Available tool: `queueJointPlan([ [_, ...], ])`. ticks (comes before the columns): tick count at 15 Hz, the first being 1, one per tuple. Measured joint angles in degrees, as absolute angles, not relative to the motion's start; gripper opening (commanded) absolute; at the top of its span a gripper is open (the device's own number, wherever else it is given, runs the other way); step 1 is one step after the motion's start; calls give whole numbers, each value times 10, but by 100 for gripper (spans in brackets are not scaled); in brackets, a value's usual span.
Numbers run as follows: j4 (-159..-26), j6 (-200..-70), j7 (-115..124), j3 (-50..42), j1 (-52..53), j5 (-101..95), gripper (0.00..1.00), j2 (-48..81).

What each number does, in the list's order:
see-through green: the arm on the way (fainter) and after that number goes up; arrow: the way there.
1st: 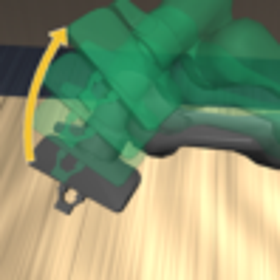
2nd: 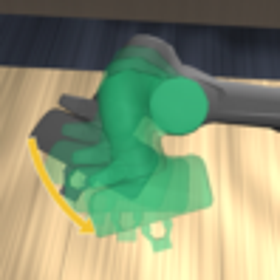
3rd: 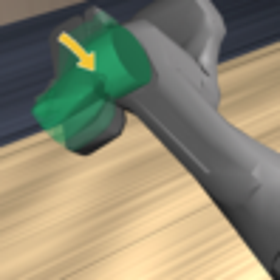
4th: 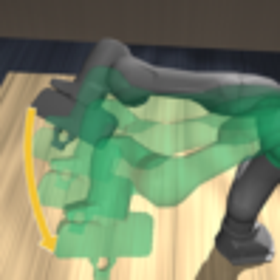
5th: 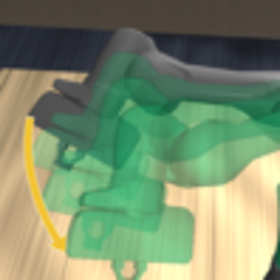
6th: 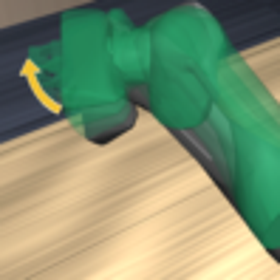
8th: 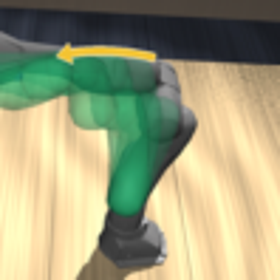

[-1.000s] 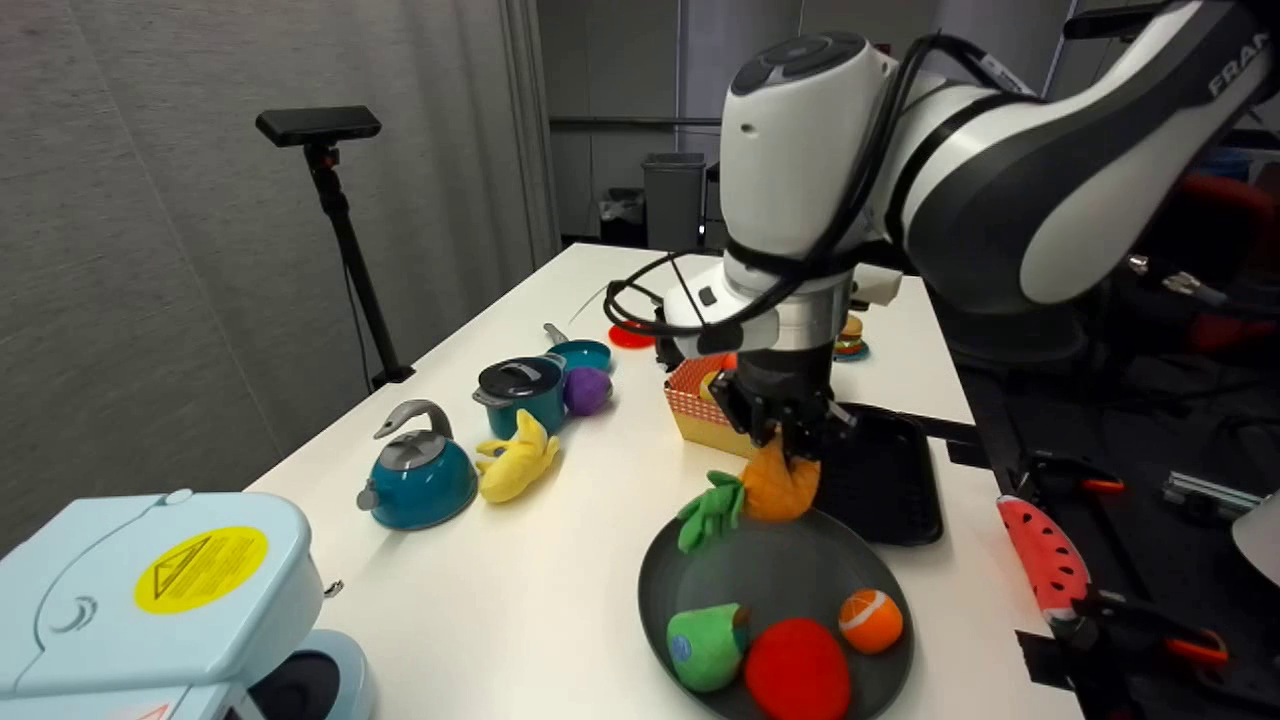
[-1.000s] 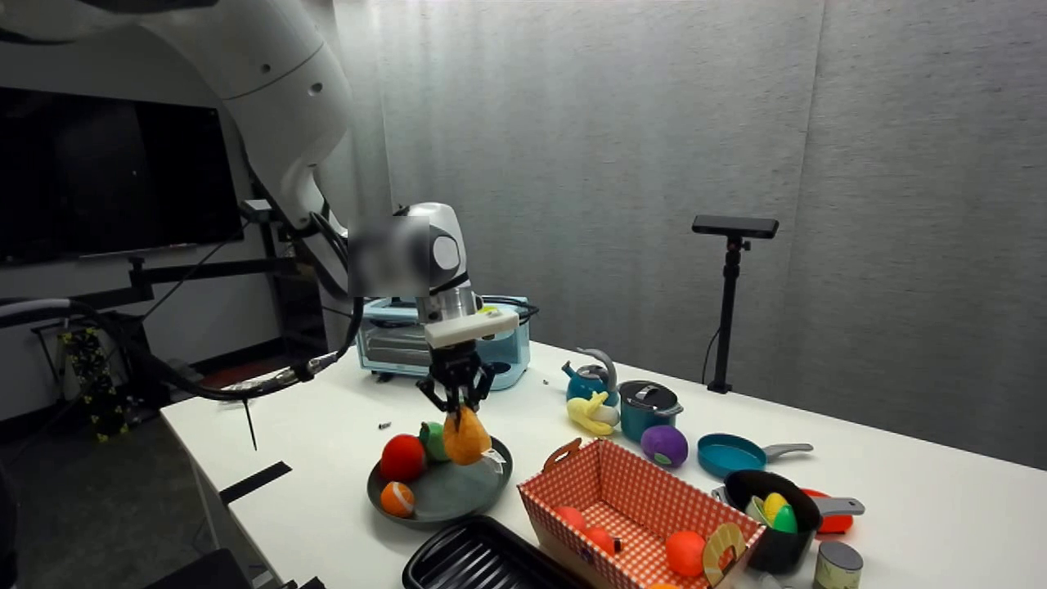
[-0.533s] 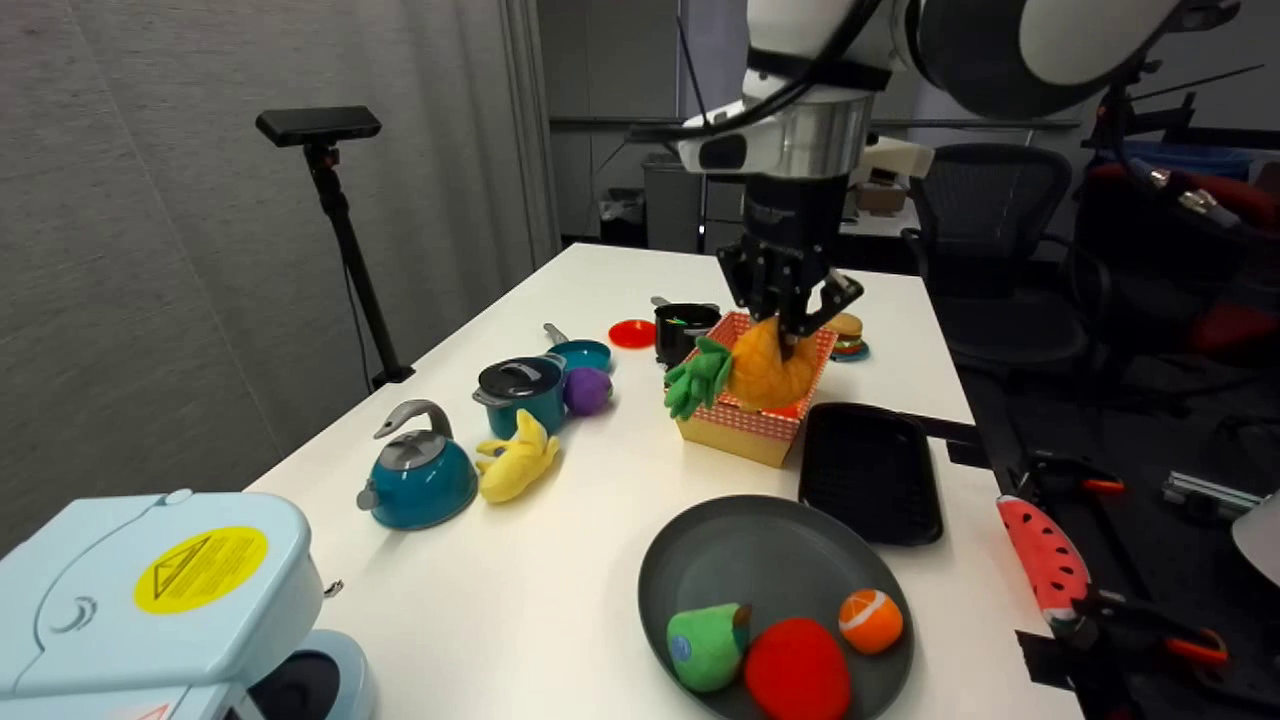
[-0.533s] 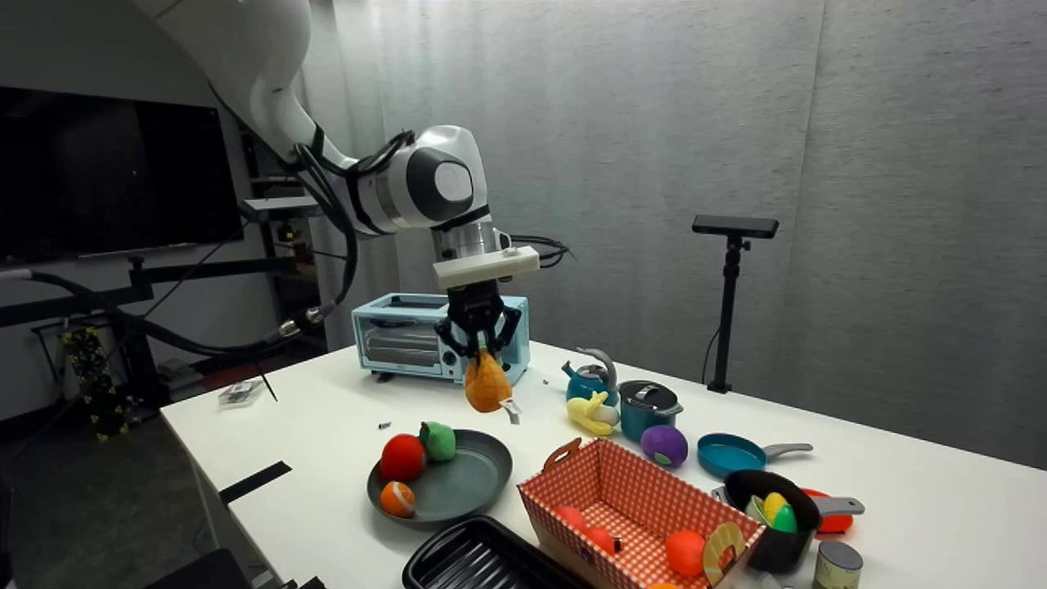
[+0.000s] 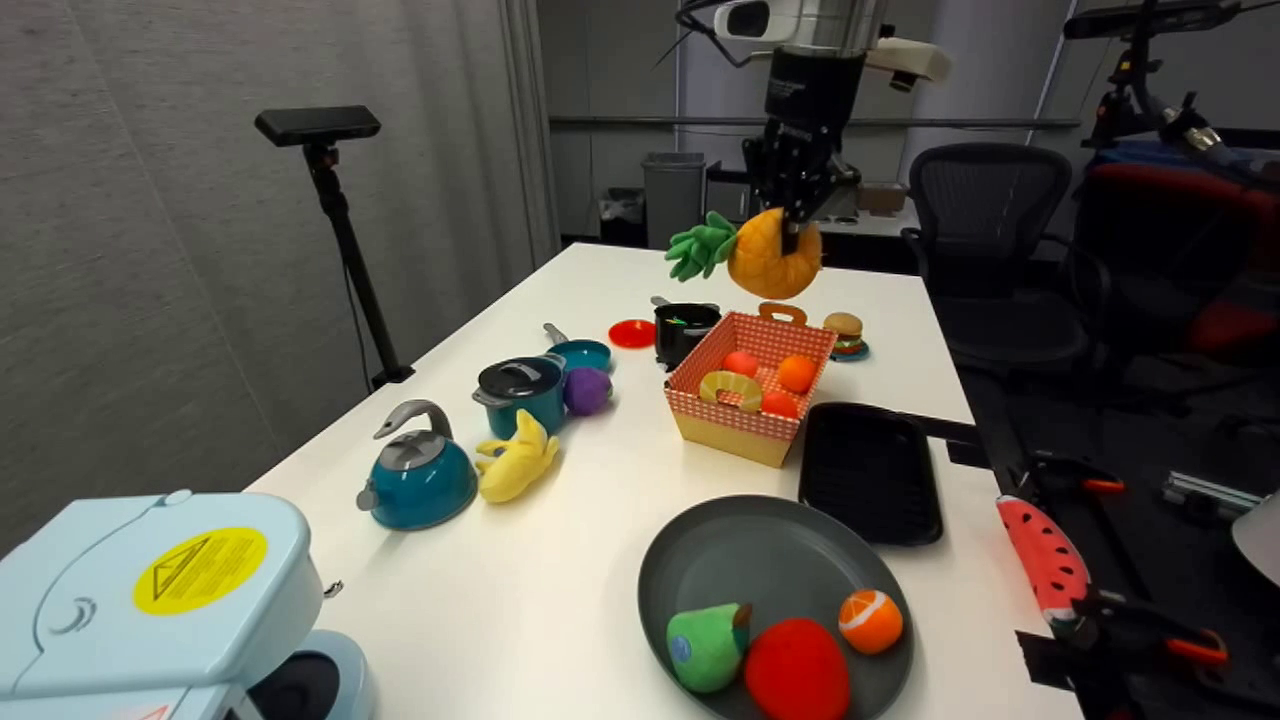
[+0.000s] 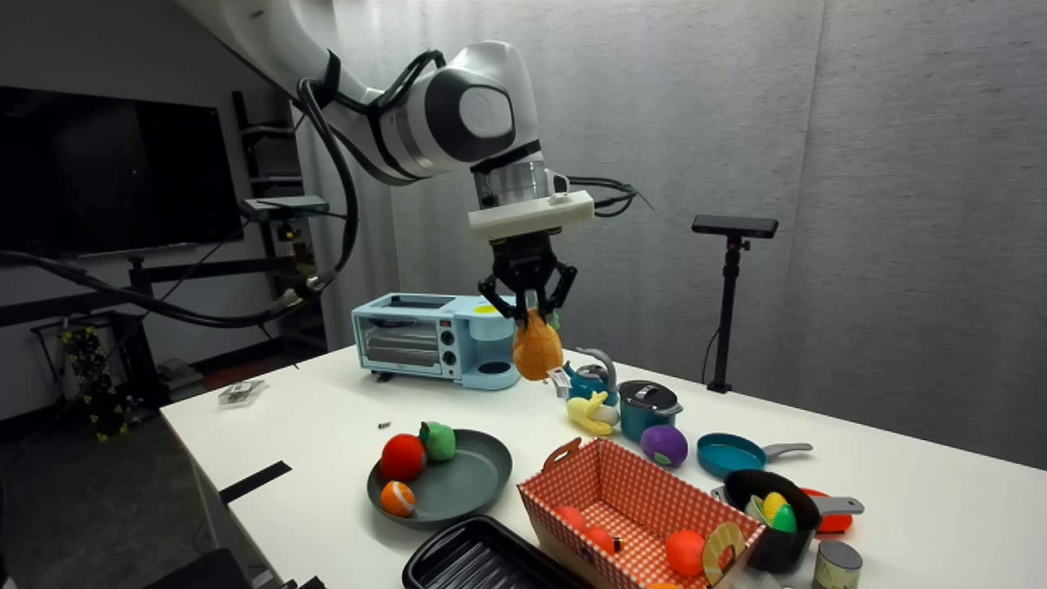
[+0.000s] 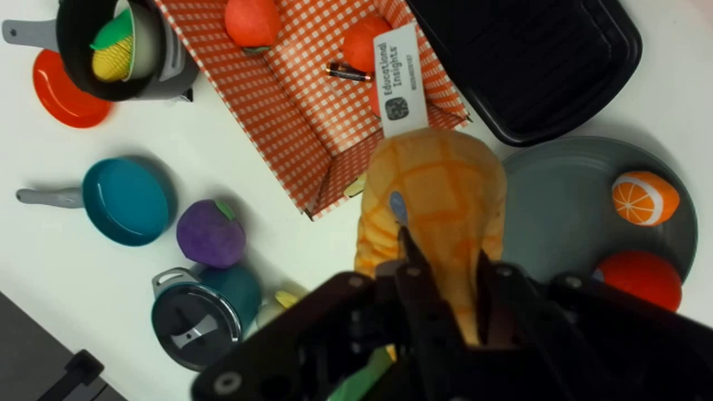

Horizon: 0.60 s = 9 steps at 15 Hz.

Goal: Put the plushy in the basket on the plate and then put it back in the basket

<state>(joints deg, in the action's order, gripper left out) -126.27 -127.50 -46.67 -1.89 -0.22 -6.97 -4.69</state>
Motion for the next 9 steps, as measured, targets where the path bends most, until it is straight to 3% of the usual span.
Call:
queueJointPlan([
  [9, -1181, -1252, -449, -74, -42, -28, 7, -3],
])
